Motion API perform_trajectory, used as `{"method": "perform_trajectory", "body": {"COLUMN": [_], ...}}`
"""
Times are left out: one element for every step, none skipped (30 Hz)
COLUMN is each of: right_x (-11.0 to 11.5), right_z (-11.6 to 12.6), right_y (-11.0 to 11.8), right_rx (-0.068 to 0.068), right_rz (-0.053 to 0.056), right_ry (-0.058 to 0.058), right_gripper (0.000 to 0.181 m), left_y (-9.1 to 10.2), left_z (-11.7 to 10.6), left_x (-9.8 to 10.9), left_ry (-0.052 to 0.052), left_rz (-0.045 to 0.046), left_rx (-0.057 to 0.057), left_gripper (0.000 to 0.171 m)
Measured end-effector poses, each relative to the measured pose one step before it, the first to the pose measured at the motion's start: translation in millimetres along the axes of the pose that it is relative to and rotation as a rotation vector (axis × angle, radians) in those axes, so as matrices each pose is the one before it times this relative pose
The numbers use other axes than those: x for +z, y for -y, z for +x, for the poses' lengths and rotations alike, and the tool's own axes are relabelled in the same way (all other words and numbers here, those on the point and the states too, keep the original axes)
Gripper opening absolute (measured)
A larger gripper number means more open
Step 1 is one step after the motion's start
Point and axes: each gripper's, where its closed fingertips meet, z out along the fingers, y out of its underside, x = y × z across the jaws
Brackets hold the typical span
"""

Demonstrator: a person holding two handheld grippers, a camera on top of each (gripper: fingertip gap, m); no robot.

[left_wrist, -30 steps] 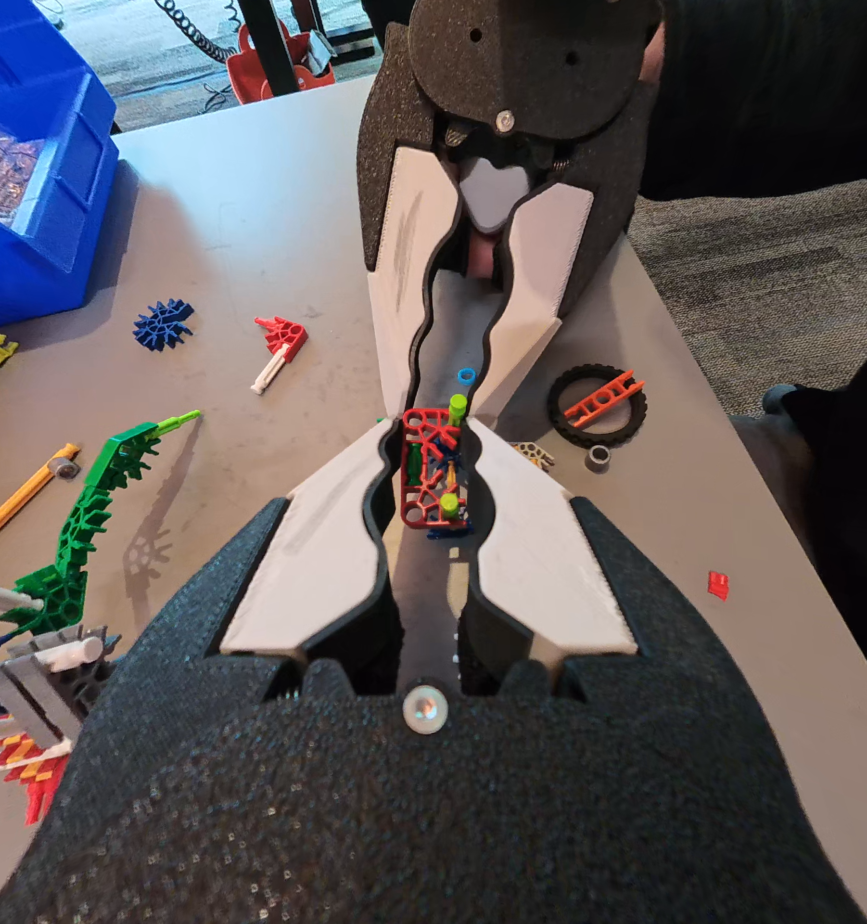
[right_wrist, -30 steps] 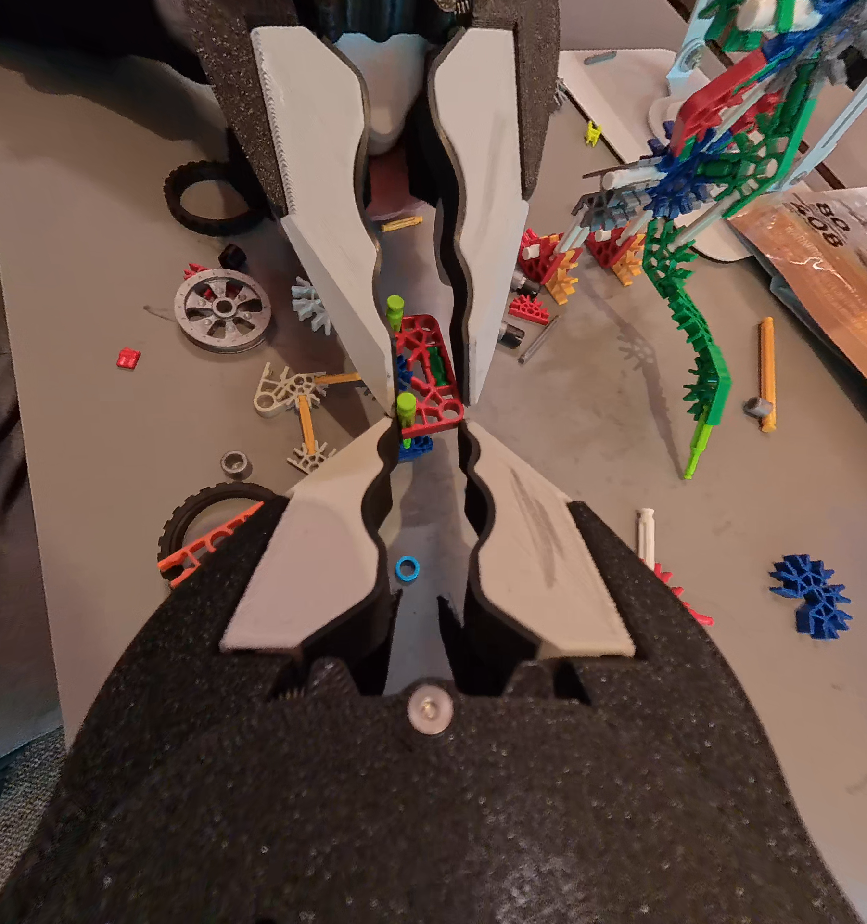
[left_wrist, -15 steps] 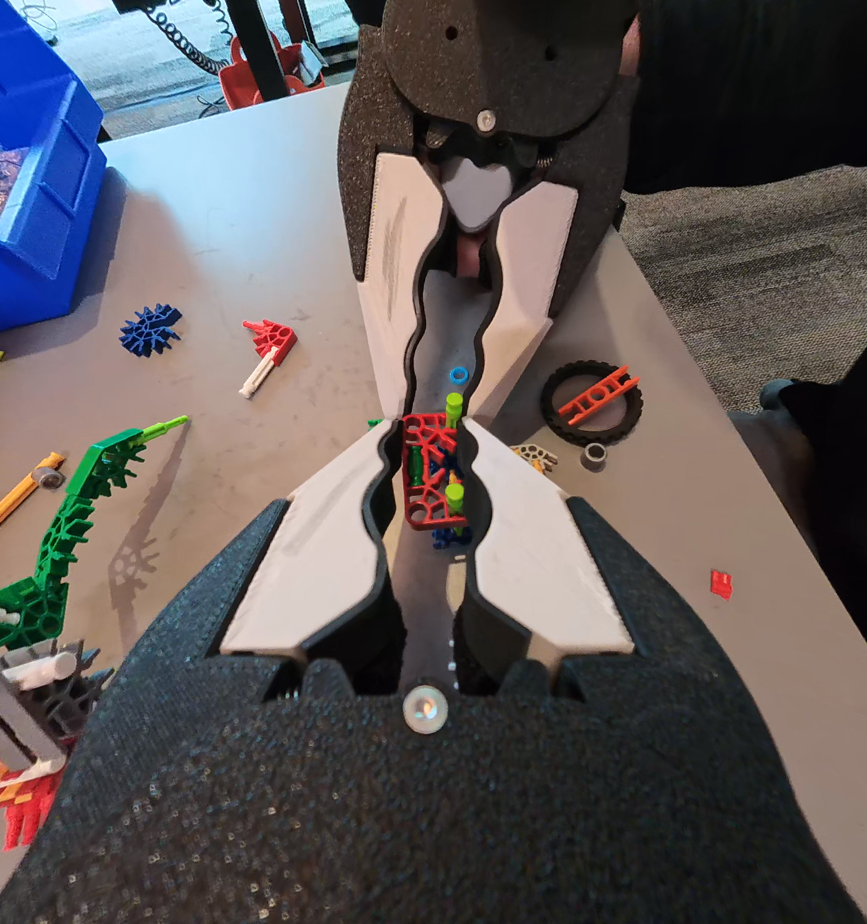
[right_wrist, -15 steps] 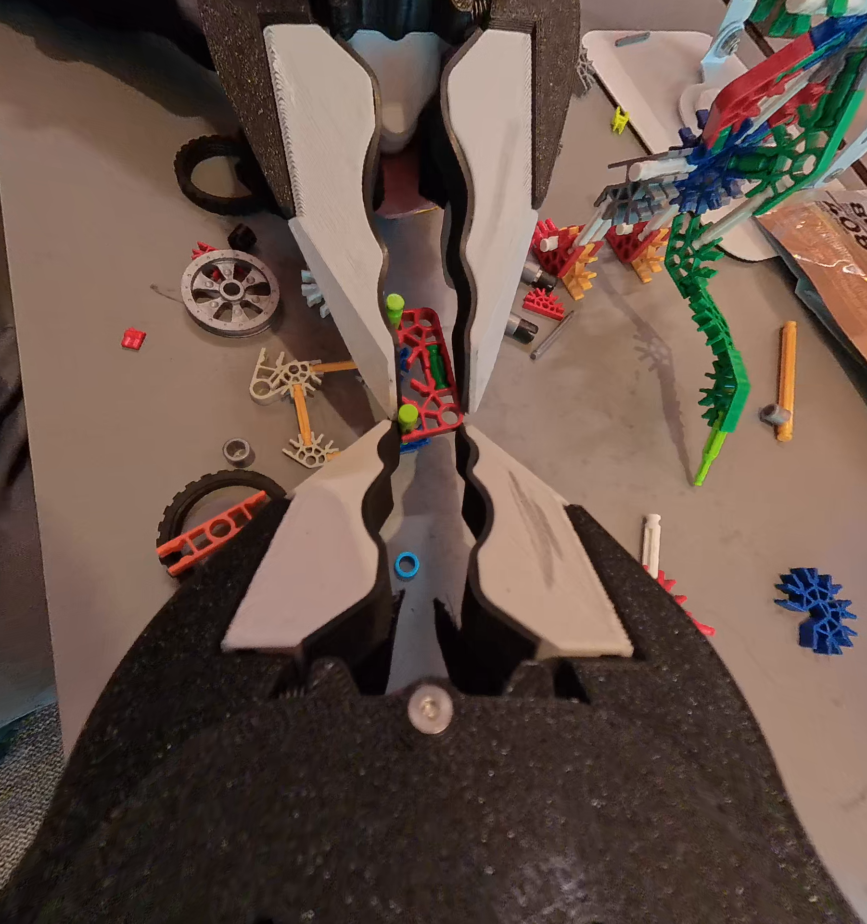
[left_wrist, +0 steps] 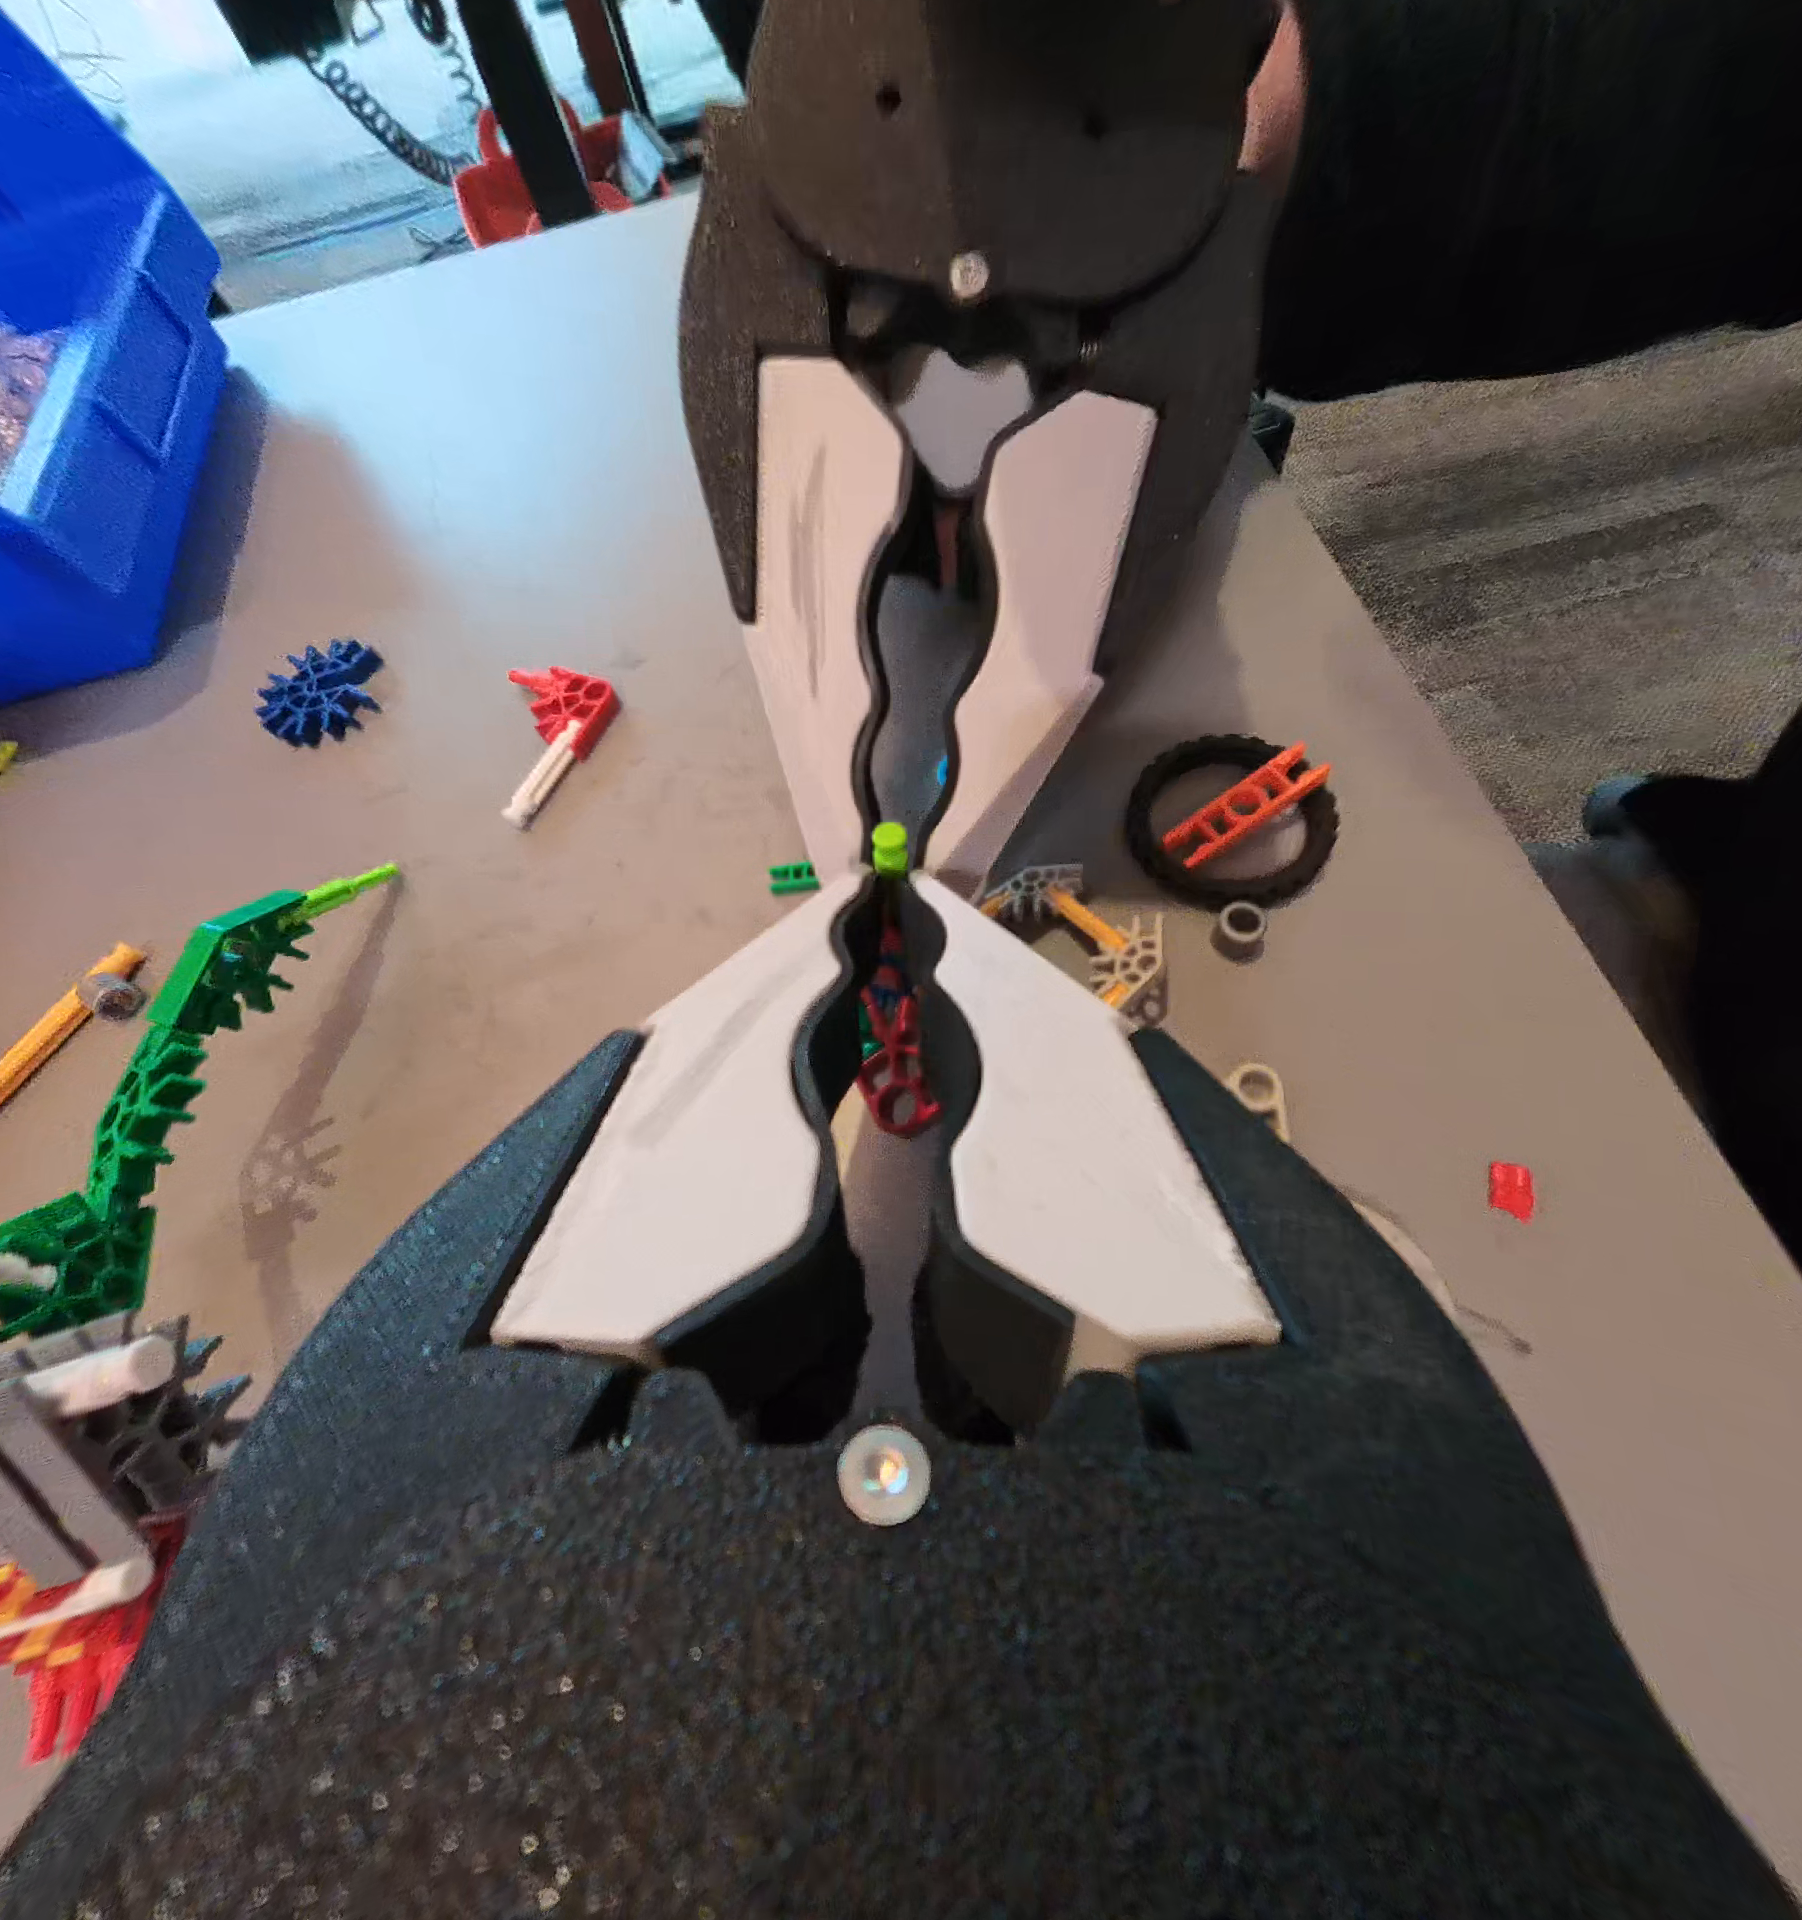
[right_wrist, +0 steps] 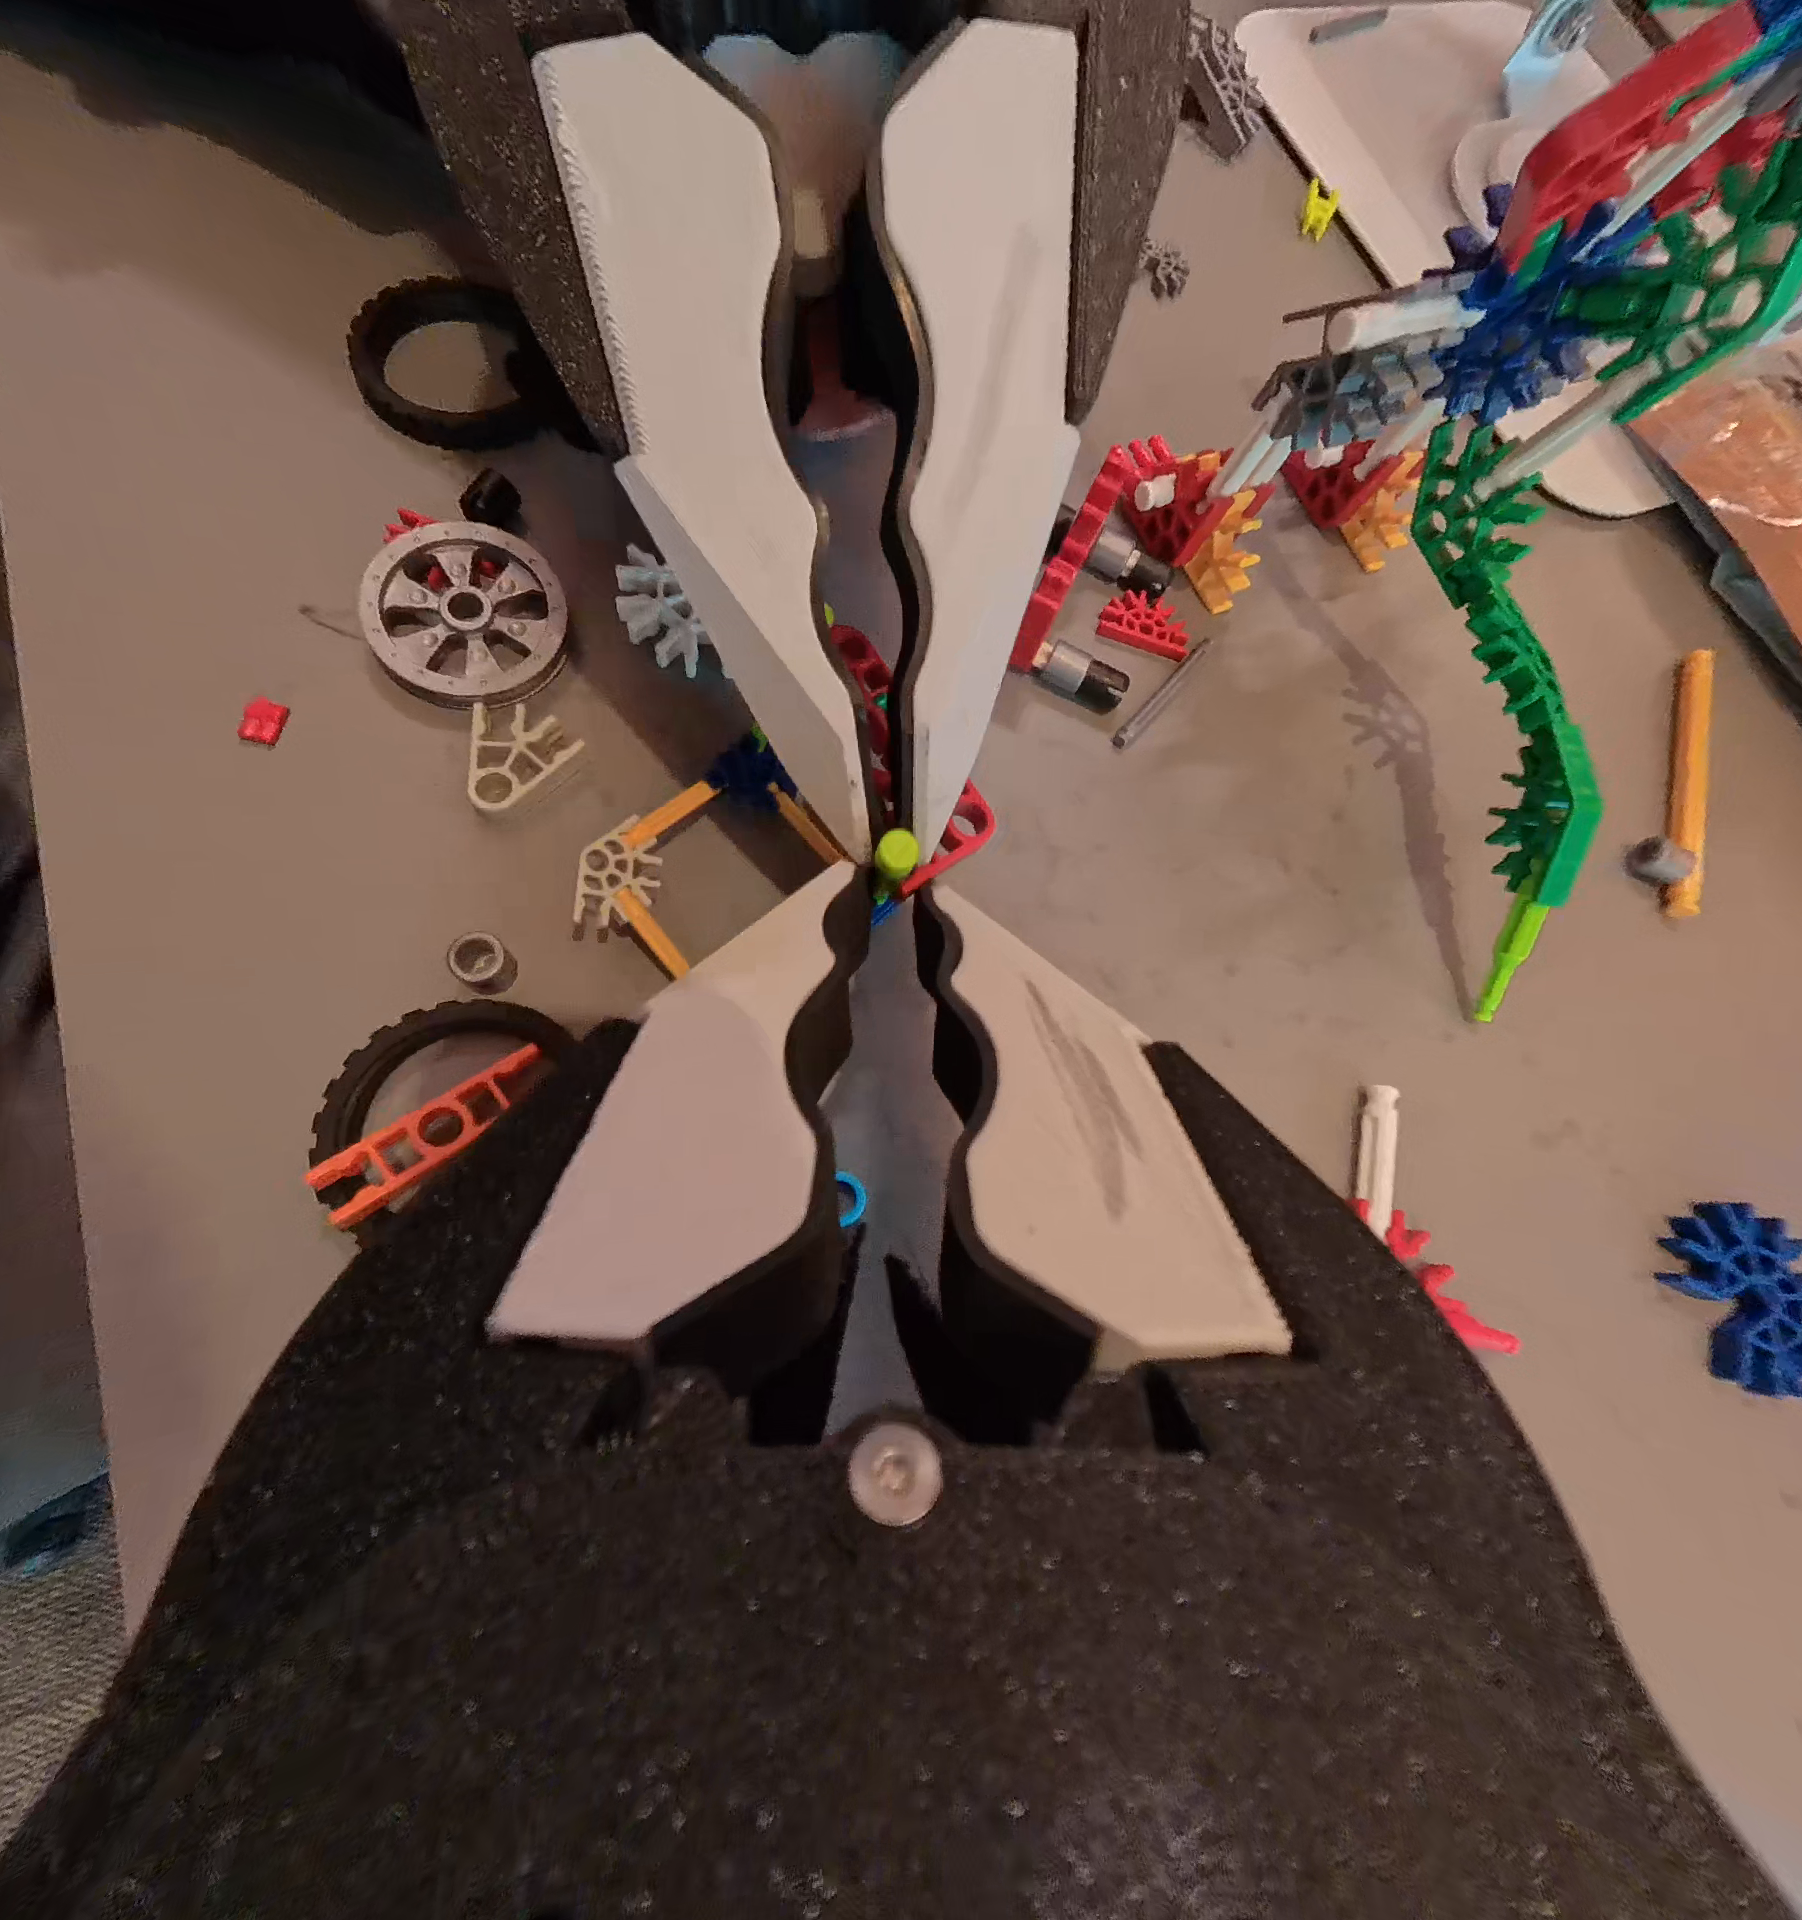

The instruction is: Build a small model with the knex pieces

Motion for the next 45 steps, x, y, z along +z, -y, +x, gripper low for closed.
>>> {"method": "perform_trajectory", "body": {"right_x": [0.14, -0.53, -0.52, 0.04, -0.59, -1.95, -1.86, -1.19, -1.03, -1.20, -0.99, -0.24, 0.20, 0.32, -0.66, -1.52, -1.30, -0.26, 0.88, 1.43, 1.27, 1.05, 0.52, 0.44, 0.62, 0.28, 0.29, 0.29, 0.28, 0.08, 0.19, 0.12, 0.37, 0.19, 0.15, 0.48, 0.29, -0.34, -0.20, -0.07, -0.11, 0.13, 0.87, 0.78, 0.70], "right_z": [0.65, 2.64, 3.78, 0.81, 0.14, -0.83, 0.71, 2.20, 1.40, 1.10, 0.15, -0.56, -0.27, 0.00, 0.13, 0.16, 0.62, 0.85, -0.16, -1.05, -0.02, -0.77, 0.40, 0.71, -0.22, -0.23, 0.63, 0.16, -0.07, 0.72, -0.39, -1.15, -0.40, -0.40, -0.73, -0.59, 0.06, -0.13, 0.58, 0.35, -0.54, -0.73, -0.63, -0.14, 0.32], "right_y": [-0.47, -0.08, -0.06, -0.36, 0.42, 1.00, 0.02, -1.75, -2.10, -0.43, 0.34, -0.21, -0.76, -1.30, -1.66, -1.22, -0.61, -0.32, -1.45, -1.14, 0.74, 0.67, 0.56, 0.37, 0.02, 0.26, 0.06, 0.17, 0.17, -0.09, 0.02, 0.41, 0.41, 0.69, 1.17, 0.57, -0.12, 0.19, 0.08, 0.09, 0.42, 0.31, 0.25, 0.64, -0.11], "right_rx": [0.0139, -0.0080, -0.0052, 0.0062, 0.0075, 0.0086, 0.0045, -0.0014, 0.0034, 0.0089, 0.0092, 0.0045, 0.0023, 0.0011, -0.0015, 0.0016, 0.0085, 0.0085, 0.0035, -0.0042, -0.0029, -0.0020, -0.0040, -0.0020, -0.0019, 0.0018, 0.0029, 0.0016, 0.0014, 0.0072, 0.0042, -0.0047, -0.0043, -0.0059, -0.0079, -0.0014, 0.0006, 0.0027, 0.0039, 0.0015, -0.0056, -0.0066, -0.0032, -0.0056, -0.0076], "right_rz": [0.0025, -0.0011, -0.0033, -0.0033, 0.0046, 0.0077, 0.0046, -0.0030, -0.0059, 0.0030, 0.0064, 0.0029, -0.0012, -0.0056, -0.0059, -0.0003, 0.0039, 0.0014, -0.0095, -0.0104, 0.0013, -0.0014, -0.0018, -0.0004, -0.0003, -0.0007, -0.0014, 0.0010, 0.0009, -0.0014, 0.0007, 0.0018, 0.0010, 0.0025, 0.0063, 0.0012, -0.0024, 0.0023, 0.0023, 0.0011, 0.0013, 0.0006, -0.0029, -0.0027, -0.0077], "right_ry": [0.0061, -0.0112, -0.0149, 0.0069, 0.0079, 0.0116, -0.0013, -0.0134, -0.0069, -0.0039, 0.0011, 0.0021, -0.0023, -0.0034, -0.0052, -0.0027, -0.0027, -0.0061, -0.0035, -0.0006, -0.0077, -0.0002, -0.0062, -0.0056, 0.0004, 0.0020, -0.0034, -0.0012, -0.0001, -0.0028, 0.0027, 0.0049, -0.0004, -0.0010, 0.0001, 0.0019, 0.0003, 0.0038, 0.0008, -0.0004, 0.0019, 0.0030, 0.0043, 0.0004, -0.0012], "right_gripper": [0.006, 0.008, 0.009, 0.010, 0.010, 0.012, 0.013, 0.013, 0.013, 0.013, 0.013, 0.013, 0.013, 0.013, 0.013, 0.009, 0.005, 0.002, 0.000, 0.000, 0.000, 0.000, 0.000, 0.000, 0.000, 0.000, 0.000, 0.000, 0.000, 0.000, 0.000, 0.000, 0.000, 0.000, 0.000, 0.000, 0.000, 0.000, 0.000, 0.000, 0.000, 0.000, 0.000, 0.000, 0.000], "left_y": [-1.16, -0.08, 0.32, -0.42, -0.30, 0.70, 2.24, 2.07, -0.47, -1.57, -0.01, 0.17, -2.40, -3.74, -3.53, -1.76, -2.18, -0.79, -0.04, -0.34, -1.75, -0.70, 0.10, -1.10, 0.75, 1.75, -0.28, -1.80, -1.55, -0.17, -1.17, 0.09, 0.79, -0.11, -0.74, 0.22, -0.66, -0.11, -0.04, -0.12, -0.16, -0.10, -0.59, -0.25, -0.09], "left_z": [-1.07, -1.72, -2.41, -1.55, -1.14, -2.08, -2.17, -1.09, -0.44, -2.97, -1.61, -0.23, 0.00, 1.36, 1.55, -0.95, -0.87, -0.57, -0.29, -1.22, -0.09, -0.85, -1.38, 0.27, 0.75, -1.31, 1.30, 1.04, -0.30, 1.33, 2.71, 0.41, -1.82, -0.09, 0.45, 0.55, 0.25, 0.92, -0.05, -0.57, 0.08, 0.37, 1.10, -0.12, -0.75], "left_x": [-0.56, 0.65, 0.74, 0.05, -1.19, -2.40, -3.21, -2.93, -2.45, -2.09, -1.96, -1.03, 0.85, 1.89, 2.17, 1.26, 0.51, -0.45, -0.47, -0.51, -0.22, -0.20, -0.38, -0.03, -0.38, -0.36, -0.11, 0.18, 0.32, 0.01, -0.01, -0.12, -0.12, 0.59, 0.90, 1.03, 1.54, 0.47, -0.28, -0.05, 0.17, -0.11, 0.17, 0.26, 0.54], "left_ry": [0.0107, 0.0184, 0.0132, -0.0044, -0.0030, 0.0079, 0.0044, -0.0049, -0.0014, 0.0222, 0.0149, 0.0037, 0.0021, -0.0029, -0.0032, 0.0111, 0.0044, -0.0069, -0.0166, -0.0138, -0.0197, -0.0122, -0.0029, -0.0135, -0.0151, -0.0037, -0.0177, -0.0139, -0.0054, -0.0145, -0.0235, -0.0072, 0.0070, -0.0070, -0.0096, -0.0057, -0.0035, -0.0084, -0.0024, 0.0011, -0.0027, -0.0003, 0.0002, 0.0086, 0.0104], "left_rz": [-0.01210, -0.01135, -0.00154, -0.00211, -0.00201, 0.00402, 0.01641, 0.01537, -0.00376, -0.01377, -0.00449, -0.00076, -0.01687, -0.02339, -0.02094, -0.01080, -0.01196, 0.00045, 0.00781, 0.00799, -0.00216, 0.00205, 0.00624, -0.00382, 0.00641, 0.01125, -0.00237, -0.01183, -0.01027, 0.00119, -0.00552, 0.00072, 0.00363, -0.00155, -0.00483, 0.00188, -0.00239, 0.00164, 0.00337, 0.00288, 0.00374, 0.00214, -0.00168, -0.00123, 0.00059], "left_rx": [0.0221, 0.0193, 0.0059, -0.0085, 0.0018, 0.0025, -0.0191, -0.0267, -0.0044, 0.0106, 0.0071, -0.0088, -0.0138, -0.0073, -0.0109, -0.0144, -0.0170, -0.0276, -0.0352, -0.0326, -0.0308, -0.0273, -0.0195, -0.0179, -0.0193, -0.0244, -0.0142, -0.0137, -0.0184, -0.0165, -0.0195, -0.0142, -0.0128, -0.0166, -0.0148, -0.0137, -0.0145, -0.0068, -0.0034, -0.0090, -0.0099, -0.0062, 0.0013, 0.0033, 0.0030], "left_gripper": [0.000, 0.000, 0.000, 0.001, 0.001, 0.002, 0.002, 0.008, 0.012, 0.013, 0.013, 0.014, 0.018, 0.021, 0.022, 0.021, 0.022, 0.022, 0.021, 0.020, 0.020, 0.021, 0.021, 0.021, 0.022, 0.021, 0.021, 0.021, 0.022, 0.021, 0.021, 0.021, 0.019, 0.017, 0.016, 0.014, 0.014, 0.014, 0.013, 0.013, 0.012, 0.012, 0.010, 0.009, 0.008]}}
